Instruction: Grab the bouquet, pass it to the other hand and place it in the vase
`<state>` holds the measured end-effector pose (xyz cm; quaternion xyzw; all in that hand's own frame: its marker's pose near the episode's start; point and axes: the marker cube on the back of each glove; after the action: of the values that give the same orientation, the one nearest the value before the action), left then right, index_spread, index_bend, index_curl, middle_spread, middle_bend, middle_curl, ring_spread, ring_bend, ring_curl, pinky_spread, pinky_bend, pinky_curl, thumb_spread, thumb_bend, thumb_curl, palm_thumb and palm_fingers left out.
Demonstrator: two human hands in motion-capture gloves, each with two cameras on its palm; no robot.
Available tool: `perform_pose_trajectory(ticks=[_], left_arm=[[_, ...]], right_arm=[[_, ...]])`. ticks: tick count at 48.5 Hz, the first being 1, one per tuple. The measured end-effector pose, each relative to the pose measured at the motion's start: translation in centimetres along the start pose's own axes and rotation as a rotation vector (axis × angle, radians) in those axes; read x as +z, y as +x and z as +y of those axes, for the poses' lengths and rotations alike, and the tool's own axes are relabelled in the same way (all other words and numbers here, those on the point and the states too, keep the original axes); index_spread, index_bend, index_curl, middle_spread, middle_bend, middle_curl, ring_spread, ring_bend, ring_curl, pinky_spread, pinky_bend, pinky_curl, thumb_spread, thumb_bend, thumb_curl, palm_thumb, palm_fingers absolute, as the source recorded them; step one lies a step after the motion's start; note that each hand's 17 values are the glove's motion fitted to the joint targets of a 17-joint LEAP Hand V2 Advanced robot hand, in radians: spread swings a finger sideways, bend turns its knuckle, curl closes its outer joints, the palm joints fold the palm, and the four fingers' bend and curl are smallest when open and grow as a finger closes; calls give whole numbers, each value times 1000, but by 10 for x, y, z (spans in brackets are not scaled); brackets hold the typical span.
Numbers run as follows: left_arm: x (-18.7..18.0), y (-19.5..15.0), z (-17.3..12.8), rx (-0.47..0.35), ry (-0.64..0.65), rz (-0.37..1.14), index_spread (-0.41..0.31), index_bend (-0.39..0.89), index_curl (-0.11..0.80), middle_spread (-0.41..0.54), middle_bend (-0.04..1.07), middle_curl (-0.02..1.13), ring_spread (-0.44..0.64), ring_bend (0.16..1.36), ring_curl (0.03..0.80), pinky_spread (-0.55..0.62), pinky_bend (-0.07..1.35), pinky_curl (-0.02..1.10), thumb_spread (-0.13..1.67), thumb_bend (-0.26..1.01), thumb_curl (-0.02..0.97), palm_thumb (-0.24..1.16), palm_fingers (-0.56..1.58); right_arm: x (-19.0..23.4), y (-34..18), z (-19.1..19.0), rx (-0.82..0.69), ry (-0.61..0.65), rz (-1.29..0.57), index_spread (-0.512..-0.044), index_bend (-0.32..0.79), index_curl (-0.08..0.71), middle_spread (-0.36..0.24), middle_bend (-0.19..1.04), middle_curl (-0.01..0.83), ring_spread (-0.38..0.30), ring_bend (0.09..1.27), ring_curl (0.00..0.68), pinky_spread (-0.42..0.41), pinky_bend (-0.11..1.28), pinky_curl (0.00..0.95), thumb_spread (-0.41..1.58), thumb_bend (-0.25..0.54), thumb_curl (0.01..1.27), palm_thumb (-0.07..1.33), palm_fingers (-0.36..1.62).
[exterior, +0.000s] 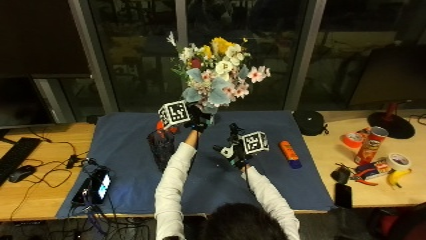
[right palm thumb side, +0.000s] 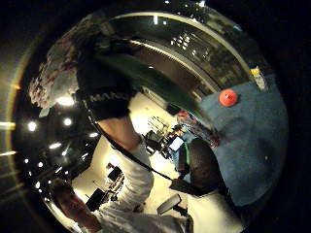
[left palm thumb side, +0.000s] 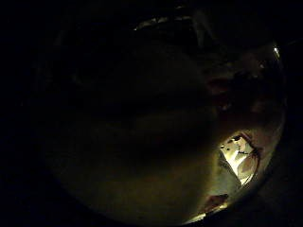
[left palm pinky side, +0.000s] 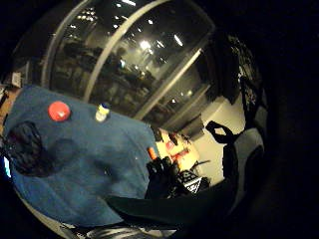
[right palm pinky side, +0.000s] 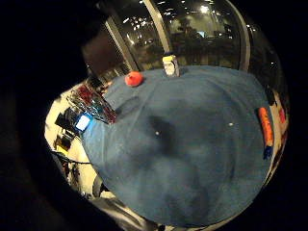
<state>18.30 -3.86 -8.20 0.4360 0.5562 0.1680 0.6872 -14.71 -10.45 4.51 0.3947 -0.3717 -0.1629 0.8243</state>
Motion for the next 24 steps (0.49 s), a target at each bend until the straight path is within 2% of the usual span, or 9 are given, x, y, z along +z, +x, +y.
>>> perform_pose_trajectory(ticks=[1,2,4,5,6,8,13,24], left_arm=[[-5,-4,-4,-42,12,-73,-338,374,507,-367,727,579,-391,846,480,-433,662,505,936,-28,435,658,1435],[-9,-5,-8,-65,28,-118,-338,372,510,-367,731,579,-391,849,481,-433,666,506,937,-28,435,657,1431],[-20,0,-19,-73,70,-155,-339,375,515,-367,736,580,-391,854,483,-433,671,508,933,-27,438,661,1426],[-25,3,-24,-70,91,-169,-340,376,518,-367,738,580,-391,856,484,-433,673,508,931,-26,440,664,1424],[-31,7,-29,-67,112,-184,-340,377,520,-367,741,580,-391,858,484,-433,675,509,930,-26,441,664,1422],[-42,13,-39,-59,153,-216,-341,375,523,-367,747,581,-390,857,483,-434,681,510,925,-27,444,667,1416],[-60,17,-56,-56,221,-258,-343,373,533,-366,757,581,-391,862,484,-434,690,511,911,-26,452,674,1408],[-100,8,-79,-80,325,-323,-346,372,550,-365,767,577,-389,867,484,-434,697,509,893,-28,468,677,1400]], right_arm=[[0,-2,-1,-14,-17,-33,-247,79,261,-106,247,431,-170,661,410,-132,783,429,845,-52,584,801,371],[0,-3,-3,-27,-33,-71,-247,95,276,-100,250,440,-164,670,431,-116,789,450,854,-47,580,796,359],[-1,0,-7,-28,-59,-93,-254,94,267,-68,214,426,-127,623,415,-51,773,437,875,-52,566,765,230],[-3,2,-8,-22,-67,-82,-266,105,264,-45,181,412,-88,567,395,-5,745,422,882,-57,559,744,75],[-4,2,-10,-23,-72,-79,-269,115,271,-35,186,414,-74,569,403,16,749,430,889,-51,555,738,68],[-8,1,-13,-27,-73,-78,-280,127,262,-15,171,399,-41,533,377,56,718,404,906,-46,546,720,15],[-17,15,-17,52,-68,68,-289,127,248,17,170,372,9,508,331,118,704,359,930,-36,530,704,14],[-26,28,-18,59,-60,88,-304,137,244,42,178,347,48,524,322,171,694,341,959,-29,508,690,29]])
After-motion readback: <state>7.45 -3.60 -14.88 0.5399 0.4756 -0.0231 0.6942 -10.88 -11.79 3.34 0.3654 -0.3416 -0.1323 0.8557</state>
